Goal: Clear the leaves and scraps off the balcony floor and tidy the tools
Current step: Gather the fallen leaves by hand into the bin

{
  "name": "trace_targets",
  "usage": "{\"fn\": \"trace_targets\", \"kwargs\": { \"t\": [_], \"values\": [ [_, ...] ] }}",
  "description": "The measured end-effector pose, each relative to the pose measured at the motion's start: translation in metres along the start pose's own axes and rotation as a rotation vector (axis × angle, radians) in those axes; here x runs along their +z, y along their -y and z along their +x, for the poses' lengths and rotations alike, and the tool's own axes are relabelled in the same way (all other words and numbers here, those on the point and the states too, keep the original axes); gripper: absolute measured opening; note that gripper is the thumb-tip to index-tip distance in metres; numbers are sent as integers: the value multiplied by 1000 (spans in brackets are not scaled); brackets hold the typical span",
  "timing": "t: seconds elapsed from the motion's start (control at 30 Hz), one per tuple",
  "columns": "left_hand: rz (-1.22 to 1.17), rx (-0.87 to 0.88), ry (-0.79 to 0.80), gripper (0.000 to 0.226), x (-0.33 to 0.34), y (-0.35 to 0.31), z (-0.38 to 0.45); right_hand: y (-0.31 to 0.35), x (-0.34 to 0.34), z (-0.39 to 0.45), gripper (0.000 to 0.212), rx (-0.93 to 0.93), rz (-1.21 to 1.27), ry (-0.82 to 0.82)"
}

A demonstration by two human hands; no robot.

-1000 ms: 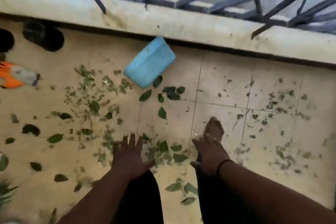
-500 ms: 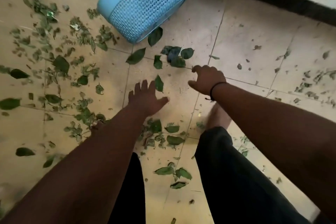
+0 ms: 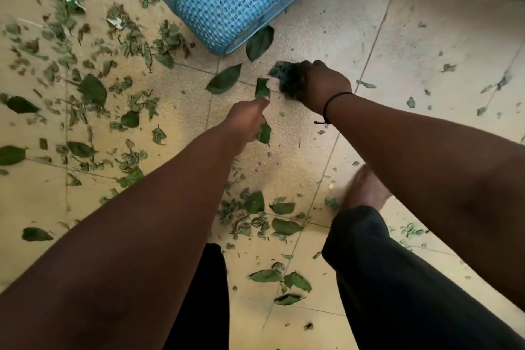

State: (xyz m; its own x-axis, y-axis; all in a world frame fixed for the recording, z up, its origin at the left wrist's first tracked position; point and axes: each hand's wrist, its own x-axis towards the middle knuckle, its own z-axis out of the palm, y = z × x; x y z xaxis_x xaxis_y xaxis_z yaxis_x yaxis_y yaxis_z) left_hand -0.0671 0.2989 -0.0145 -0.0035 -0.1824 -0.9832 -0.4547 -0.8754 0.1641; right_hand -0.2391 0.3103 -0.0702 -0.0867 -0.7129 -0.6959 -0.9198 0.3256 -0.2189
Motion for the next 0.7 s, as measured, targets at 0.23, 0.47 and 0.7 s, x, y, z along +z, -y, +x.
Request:
{"fn": "trace_targets", "kwargs": {
  "t": [0.23,0.47,0.7],
  "values": [
    [-30,-2,29,37,9,5,10,-5,2,6,45,49,-42,75],
    [98,17,-8,25,15,8,17,-36,-10,-11,14,66,347,148],
    [405,169,3,28,26,-3,29,-61,-19,1,16,-1,222,52]
  ]
}}
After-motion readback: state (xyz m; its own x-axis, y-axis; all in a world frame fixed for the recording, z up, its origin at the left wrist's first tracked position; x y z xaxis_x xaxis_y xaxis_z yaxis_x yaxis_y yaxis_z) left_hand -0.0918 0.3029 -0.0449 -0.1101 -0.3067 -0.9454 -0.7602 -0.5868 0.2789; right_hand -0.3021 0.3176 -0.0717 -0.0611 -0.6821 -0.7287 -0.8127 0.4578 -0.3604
